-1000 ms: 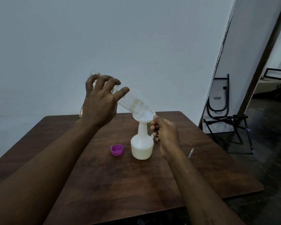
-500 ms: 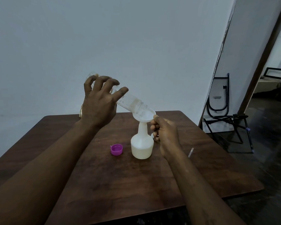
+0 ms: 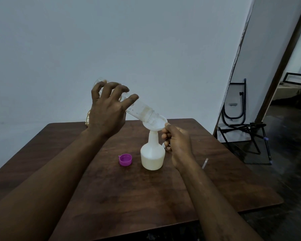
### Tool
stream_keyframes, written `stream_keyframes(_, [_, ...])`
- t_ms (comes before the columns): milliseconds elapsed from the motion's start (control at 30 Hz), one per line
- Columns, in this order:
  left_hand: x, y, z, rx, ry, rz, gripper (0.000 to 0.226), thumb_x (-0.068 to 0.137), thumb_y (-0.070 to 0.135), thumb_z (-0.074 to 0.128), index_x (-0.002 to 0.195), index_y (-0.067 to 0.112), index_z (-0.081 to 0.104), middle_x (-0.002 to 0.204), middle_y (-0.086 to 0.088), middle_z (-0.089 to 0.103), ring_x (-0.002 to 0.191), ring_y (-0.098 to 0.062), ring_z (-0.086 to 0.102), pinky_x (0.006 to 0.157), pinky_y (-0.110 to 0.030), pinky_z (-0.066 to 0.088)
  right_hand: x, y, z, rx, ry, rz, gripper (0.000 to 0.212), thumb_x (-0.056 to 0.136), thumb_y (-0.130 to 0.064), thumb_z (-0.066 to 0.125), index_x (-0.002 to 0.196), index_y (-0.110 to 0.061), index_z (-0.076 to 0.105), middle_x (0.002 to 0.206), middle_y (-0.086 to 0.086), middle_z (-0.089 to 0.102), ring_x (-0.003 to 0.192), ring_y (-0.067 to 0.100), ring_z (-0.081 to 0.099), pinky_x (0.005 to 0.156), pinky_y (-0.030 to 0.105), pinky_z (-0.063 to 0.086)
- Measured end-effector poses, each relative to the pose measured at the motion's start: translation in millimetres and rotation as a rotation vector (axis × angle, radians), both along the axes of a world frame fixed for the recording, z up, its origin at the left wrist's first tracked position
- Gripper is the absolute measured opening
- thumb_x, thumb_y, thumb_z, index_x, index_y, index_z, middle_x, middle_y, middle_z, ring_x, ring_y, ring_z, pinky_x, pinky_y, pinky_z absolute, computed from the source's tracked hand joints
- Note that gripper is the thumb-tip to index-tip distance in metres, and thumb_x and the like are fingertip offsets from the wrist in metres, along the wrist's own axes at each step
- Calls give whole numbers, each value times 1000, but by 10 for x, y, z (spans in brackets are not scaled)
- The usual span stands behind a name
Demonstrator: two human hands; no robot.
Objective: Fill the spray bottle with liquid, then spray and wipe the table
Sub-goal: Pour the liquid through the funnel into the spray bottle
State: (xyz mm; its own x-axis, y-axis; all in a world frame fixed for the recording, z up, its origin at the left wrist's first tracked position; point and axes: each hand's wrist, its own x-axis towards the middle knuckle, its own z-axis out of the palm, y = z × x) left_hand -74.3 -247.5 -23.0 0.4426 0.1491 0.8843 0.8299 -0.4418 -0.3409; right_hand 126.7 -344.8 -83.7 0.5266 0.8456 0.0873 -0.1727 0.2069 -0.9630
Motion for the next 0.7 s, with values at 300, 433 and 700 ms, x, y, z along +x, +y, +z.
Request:
stream_keyframes(300, [6, -6, -5, 8, -5, -11, 46, 85, 3, 64, 124, 27, 72, 127, -4, 66, 125, -34, 55, 114, -58, 29, -2, -11, 3, -2, -1, 5, 32, 98, -24, 63, 67, -14, 69, 59, 0, 60, 43, 10, 43, 42, 24, 32])
stream_keyframes(433, [9, 4, -4, 27, -1, -17, 46, 85, 3, 65, 123, 28, 72, 127, -4, 66, 125, -33, 56, 115, -57, 29, -2, -13, 0, 1, -6, 2, 31, 97, -24, 63, 67, -15, 68, 59, 0, 61, 43, 10, 44, 41, 23, 32])
stream_keyframes(700, [-11, -20, -113, -62, -108, -23, 52, 79, 7, 69, 126, 29, 70, 129, -3, 63, 127, -33, 52, 112, -57, 28, 5, -31, -13, 16, 23, -13, 22, 94, -21, 66, 73, -14, 64, 64, 2, 62, 43, 12, 43, 43, 25, 30])
